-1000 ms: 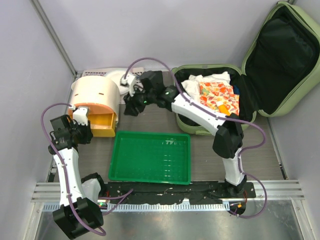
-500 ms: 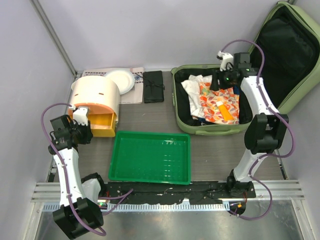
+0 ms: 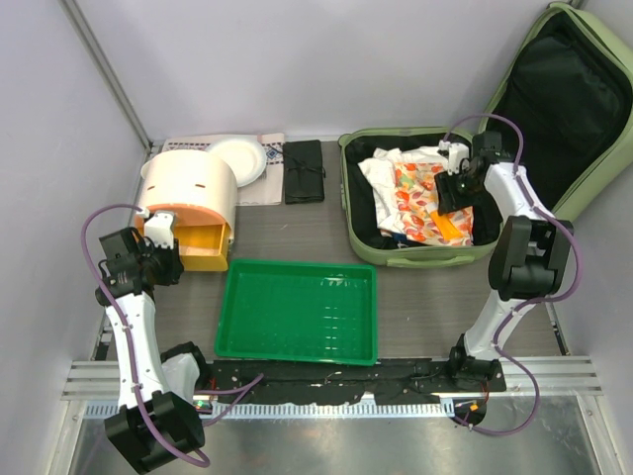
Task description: Open, take out, and arrange the luggage
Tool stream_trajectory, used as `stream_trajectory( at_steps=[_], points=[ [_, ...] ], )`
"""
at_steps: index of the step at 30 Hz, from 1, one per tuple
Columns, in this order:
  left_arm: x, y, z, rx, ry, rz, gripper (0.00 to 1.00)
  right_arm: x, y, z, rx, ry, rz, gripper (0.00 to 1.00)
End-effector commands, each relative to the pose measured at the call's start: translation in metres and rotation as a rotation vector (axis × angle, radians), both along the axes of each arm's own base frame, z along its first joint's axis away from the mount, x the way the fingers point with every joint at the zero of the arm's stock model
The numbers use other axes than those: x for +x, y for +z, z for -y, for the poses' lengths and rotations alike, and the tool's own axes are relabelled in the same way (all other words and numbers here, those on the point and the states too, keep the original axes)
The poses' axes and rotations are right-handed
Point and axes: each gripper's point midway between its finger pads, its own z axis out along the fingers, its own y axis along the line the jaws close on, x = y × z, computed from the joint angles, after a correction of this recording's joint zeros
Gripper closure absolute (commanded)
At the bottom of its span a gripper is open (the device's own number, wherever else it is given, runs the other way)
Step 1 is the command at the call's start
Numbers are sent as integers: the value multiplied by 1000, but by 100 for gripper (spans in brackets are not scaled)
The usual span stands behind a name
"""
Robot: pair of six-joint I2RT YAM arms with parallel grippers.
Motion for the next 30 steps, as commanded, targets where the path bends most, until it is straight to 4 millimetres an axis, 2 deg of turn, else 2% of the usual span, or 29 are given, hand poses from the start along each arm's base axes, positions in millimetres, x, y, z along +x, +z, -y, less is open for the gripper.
stream_trajectory(
  at_steps=[1,6,9,13,18,30],
  points=[
    [0,7,1,8,-11,19,100,-6,16,-2,-15,25,57,46],
    [-1,6,0,9,-6,12,100,-19,28,-6,0,19,89,44],
    [0,6,1,6,-10,11,100,-26,29,-10,7,27,89,43],
    [1,5,2,-5,-11,6,100,-39,15,-11,0,45,53,41],
    [4,6,1,-13,-7,8,100,-42,3,-10,-14,53,39,41],
    [42,8,-2,-103,34,66,99,-42,-4,-11,-33,66,37,42]
  ],
)
